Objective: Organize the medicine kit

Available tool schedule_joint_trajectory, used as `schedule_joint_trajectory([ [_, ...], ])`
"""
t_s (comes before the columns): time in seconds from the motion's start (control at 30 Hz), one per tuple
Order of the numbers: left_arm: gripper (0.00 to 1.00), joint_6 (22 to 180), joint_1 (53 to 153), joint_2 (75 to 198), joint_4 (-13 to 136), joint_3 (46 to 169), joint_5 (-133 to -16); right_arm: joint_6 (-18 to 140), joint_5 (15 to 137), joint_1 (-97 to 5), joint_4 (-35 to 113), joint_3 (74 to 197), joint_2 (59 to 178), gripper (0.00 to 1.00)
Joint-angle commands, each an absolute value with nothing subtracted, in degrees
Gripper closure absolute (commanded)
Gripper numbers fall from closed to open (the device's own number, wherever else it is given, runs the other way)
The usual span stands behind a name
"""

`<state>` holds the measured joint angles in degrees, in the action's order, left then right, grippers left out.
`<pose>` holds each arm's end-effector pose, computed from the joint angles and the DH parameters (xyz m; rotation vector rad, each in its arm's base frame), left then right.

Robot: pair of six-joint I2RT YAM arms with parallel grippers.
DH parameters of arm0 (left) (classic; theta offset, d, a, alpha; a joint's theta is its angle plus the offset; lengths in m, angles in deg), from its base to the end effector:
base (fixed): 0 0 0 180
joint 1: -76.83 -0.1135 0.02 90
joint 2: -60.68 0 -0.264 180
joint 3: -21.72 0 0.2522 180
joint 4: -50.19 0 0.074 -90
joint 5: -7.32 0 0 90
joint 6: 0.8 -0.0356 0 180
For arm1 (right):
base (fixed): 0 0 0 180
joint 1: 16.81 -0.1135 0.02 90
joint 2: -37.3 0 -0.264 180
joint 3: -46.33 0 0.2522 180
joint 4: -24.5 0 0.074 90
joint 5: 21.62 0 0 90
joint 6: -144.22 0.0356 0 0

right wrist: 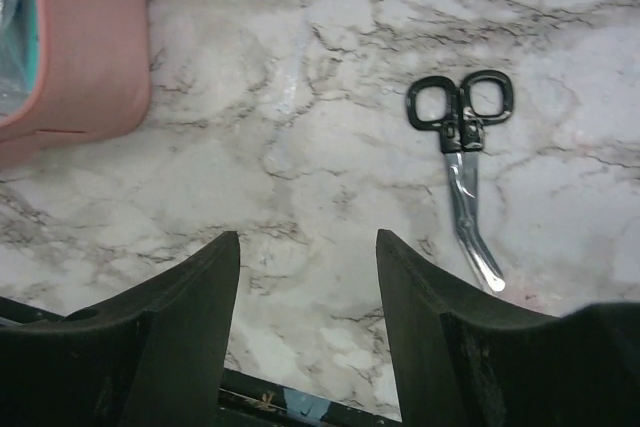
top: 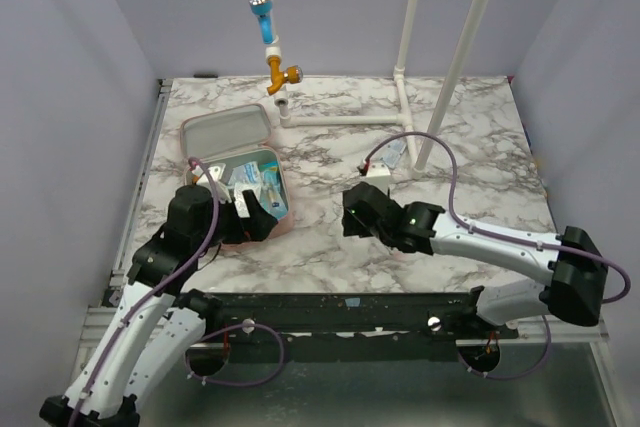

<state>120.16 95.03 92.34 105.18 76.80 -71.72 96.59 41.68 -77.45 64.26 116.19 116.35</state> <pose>0.1114 -0.0438 0.2953 -0.1266 2.1901 -0.7007 0.1553 0.2434 0.2526 -0.1652 2.3284 0.3378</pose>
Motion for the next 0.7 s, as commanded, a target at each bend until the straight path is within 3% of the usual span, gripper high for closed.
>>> schedule_joint_trajectory([
  [0.0, 0.06, 125.69, 103.63, 95.69, 100.90, 77.35, -74.98, 100.93, 35.76, -77.61, 69.93, 110.93, 110.98, 0.41],
  [0.33, 0.07, 129.23, 122.68, 110.55, 98.49, 85.33, -85.90, 105.14, 34.76, -71.54, 71.86, 102.22, 106.03, 0.48],
  [0.67, 0.07, 132.41, 129.76, 119.99, 94.80, 88.04, -86.90, 101.47, 41.21, -63.83, 64.05, 97.33, 108.41, 0.48],
])
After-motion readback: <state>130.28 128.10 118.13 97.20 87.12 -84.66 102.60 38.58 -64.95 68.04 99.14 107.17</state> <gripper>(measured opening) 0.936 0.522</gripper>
